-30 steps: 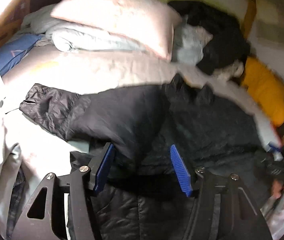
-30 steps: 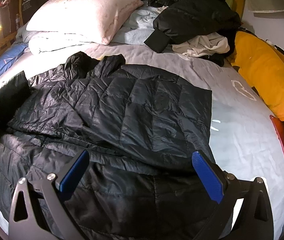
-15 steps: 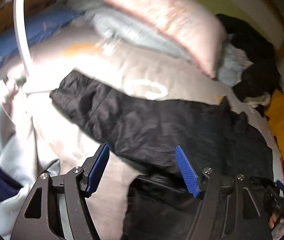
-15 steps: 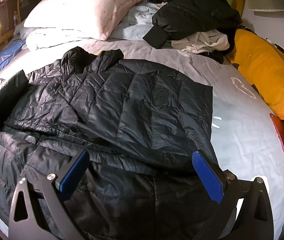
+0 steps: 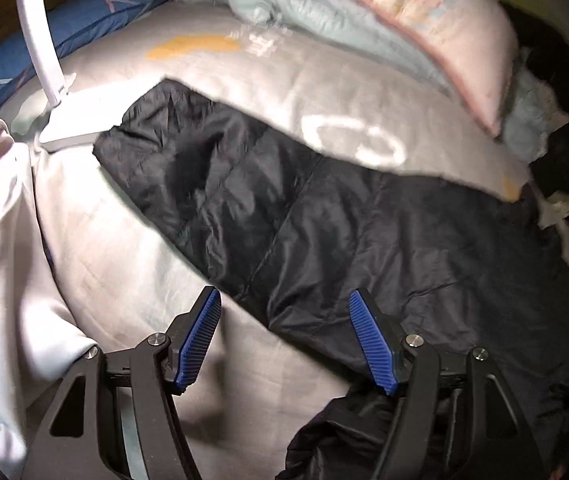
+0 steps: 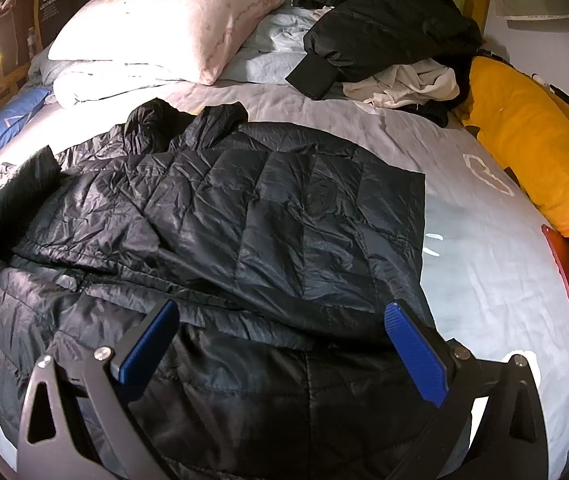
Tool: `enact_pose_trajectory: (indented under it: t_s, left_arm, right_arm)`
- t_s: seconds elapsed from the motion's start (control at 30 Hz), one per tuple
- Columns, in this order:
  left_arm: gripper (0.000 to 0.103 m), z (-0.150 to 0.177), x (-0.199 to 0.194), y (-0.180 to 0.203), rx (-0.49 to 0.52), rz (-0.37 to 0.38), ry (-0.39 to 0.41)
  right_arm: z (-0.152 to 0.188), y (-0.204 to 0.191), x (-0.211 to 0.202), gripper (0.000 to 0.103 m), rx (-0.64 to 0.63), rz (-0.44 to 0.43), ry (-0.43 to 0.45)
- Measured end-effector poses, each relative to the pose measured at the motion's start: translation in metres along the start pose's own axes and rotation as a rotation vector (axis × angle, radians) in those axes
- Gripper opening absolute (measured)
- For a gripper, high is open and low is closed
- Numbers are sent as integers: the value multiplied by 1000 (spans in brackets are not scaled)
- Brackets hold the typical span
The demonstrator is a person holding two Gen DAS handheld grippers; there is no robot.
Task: Fold large clothes
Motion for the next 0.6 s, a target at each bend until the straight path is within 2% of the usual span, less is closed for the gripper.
enact_pose_trajectory:
  t_s: [0.1,0.3,0.4,0.43,0.47,0.5,0.53,0.6]
  left_arm:
    - [65,8,8,-2,-81,48,-48]
    - [65,-3,11,-26,-338,220,-30]
    - [57,-9,10,-30,-371,220,13]
    - [42,-10,10,-32,-365,190,29]
    - [19,-9,11,-35,-348,151,44]
    - [9,-9,13,-36,-326,117,50]
    - [2,-8,14,-35,-306,116,49]
    - [1,-7,13,-33,-280,123,51]
  right_arm:
    - [0,0,2,103,-2,3,-5]
    - [1,-4,3,103,-13,3,-8]
    - [3,-6,5,103,-24,9,-14]
    - [3,-6,6,103,-25,10,-15]
    - [4,-6,6,103,-24,11,-15]
    - [4,-6,5,103,-24,12,-15]
    - [4,-5,5,103,-22,12,-15]
    - [4,-5,4,103,-22,11,-13]
Point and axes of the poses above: each gripper's, at about its wrist camera, not at the fingertips, and x roughly the way its jaws point, y to its right, z to its underside, the point moved 10 cm from there along x, roughly the way its jaws point, and after that the axes turned 2 degrees about -x, right-handed, at the moved point
